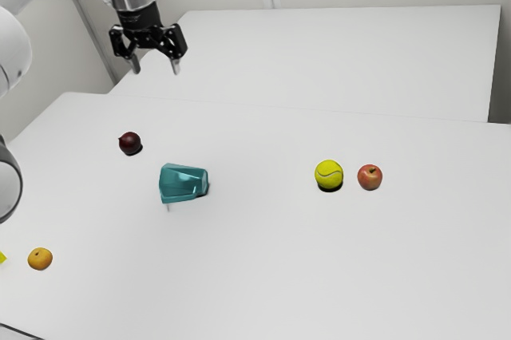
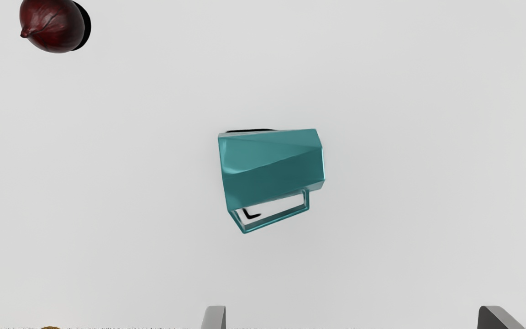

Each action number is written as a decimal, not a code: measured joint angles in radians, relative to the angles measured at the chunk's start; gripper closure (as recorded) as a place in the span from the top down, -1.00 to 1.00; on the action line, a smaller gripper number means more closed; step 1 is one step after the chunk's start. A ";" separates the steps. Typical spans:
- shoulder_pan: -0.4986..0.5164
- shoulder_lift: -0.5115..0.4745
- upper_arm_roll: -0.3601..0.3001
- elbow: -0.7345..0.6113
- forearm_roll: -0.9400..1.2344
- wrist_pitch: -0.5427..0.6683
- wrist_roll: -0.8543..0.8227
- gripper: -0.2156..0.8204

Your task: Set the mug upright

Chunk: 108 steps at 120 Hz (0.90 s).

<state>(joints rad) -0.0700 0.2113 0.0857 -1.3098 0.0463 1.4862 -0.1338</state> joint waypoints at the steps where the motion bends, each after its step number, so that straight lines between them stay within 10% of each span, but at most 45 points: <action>1: 0.000 0.000 -0.001 -0.001 -0.003 -0.001 -0.001 0.58; 18: -0.012 0.011 0.019 -0.015 -0.059 -0.004 -0.011 0.58; 52: 0.001 0.057 0.417 -0.431 -0.558 0.237 0.139 0.58; 108: 0.070 0.090 0.465 -0.719 -1.133 0.349 0.688 0.58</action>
<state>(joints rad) -0.0002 0.3017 0.5504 -2.0290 -1.0870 1.8355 0.5545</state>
